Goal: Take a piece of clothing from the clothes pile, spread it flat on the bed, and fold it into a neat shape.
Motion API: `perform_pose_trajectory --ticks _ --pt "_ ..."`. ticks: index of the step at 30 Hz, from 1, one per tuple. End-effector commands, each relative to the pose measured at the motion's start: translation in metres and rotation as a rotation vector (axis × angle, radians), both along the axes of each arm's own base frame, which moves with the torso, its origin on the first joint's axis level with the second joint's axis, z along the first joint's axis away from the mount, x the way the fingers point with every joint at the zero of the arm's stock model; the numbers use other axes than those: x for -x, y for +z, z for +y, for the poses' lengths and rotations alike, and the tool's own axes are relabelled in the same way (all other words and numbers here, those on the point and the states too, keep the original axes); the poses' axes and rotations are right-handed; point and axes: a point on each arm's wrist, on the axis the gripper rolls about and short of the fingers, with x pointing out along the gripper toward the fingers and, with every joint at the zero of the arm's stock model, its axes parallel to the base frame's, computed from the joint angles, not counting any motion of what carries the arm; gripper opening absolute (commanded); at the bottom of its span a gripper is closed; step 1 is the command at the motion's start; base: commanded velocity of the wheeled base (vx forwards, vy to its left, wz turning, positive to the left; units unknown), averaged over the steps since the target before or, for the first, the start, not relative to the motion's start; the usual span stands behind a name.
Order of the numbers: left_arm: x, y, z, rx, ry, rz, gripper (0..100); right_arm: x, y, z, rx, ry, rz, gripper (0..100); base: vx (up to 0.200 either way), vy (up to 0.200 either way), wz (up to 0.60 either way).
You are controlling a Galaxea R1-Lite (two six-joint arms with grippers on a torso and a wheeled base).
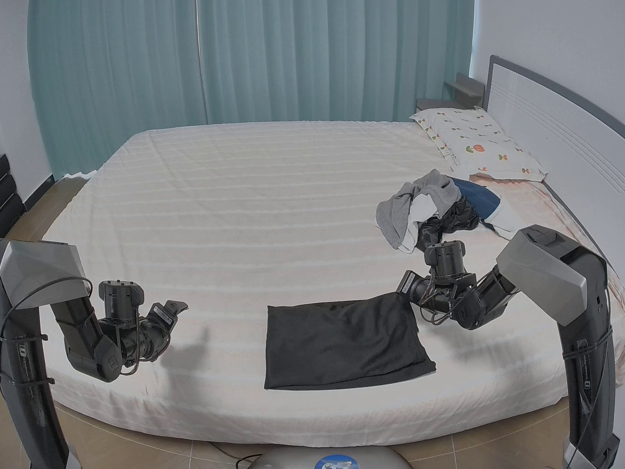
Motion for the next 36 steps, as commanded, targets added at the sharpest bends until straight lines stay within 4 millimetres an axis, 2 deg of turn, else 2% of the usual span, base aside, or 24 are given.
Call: perform_pose_trajectory --ticks 1,12,18,19,25,26,30,32,36 --pt "0.0 0.0 0.0 0.0 0.0 0.001 100 -0.001 -0.001 -0.006 0.004 -0.018 0.003 0 0.0 0.0 0.0" --pt "0.0 -0.001 0.0 0.0 0.0 0.003 100 0.0 -0.001 -0.008 0.006 -0.027 0.008 0 0.0 0.0 0.0" --pt "0.001 -0.001 0.0 0.0 0.0 0.004 100 0.008 -0.007 -0.008 0.017 -0.019 0.037 0 0.0 0.0 0.0" --pt "0.001 -0.001 0.0 0.0 0.0 0.003 100 0.008 -0.007 -0.009 0.016 -0.02 0.037 100 0.0 0.0 0.0" --pt "0.001 -0.001 0.0 0.0 0.0 0.003 100 0.015 0.017 -0.014 -0.003 -0.027 0.008 100 0.0 0.0 0.0" --pt "0.001 -0.001 0.0 0.0 0.0 0.003 100 0.025 0.027 -0.017 -0.012 -0.017 0.013 100 0.0 0.0 0.0" --pt "0.001 -0.001 0.0 -0.001 -0.001 0.002 100 0.058 0.038 -0.024 -0.041 0.081 0.068 100 0.0 0.0 0.0" --pt "0.001 -0.001 0.0 -0.001 -0.001 0.002 100 0.072 0.038 -0.027 -0.055 0.131 0.087 100 0.0 0.0 0.0" --pt "0.001 -0.001 0.0 -0.001 -0.001 0.004 100 0.096 0.024 -0.03 -0.019 0.189 0.125 100 0.0 0.0 0.0"
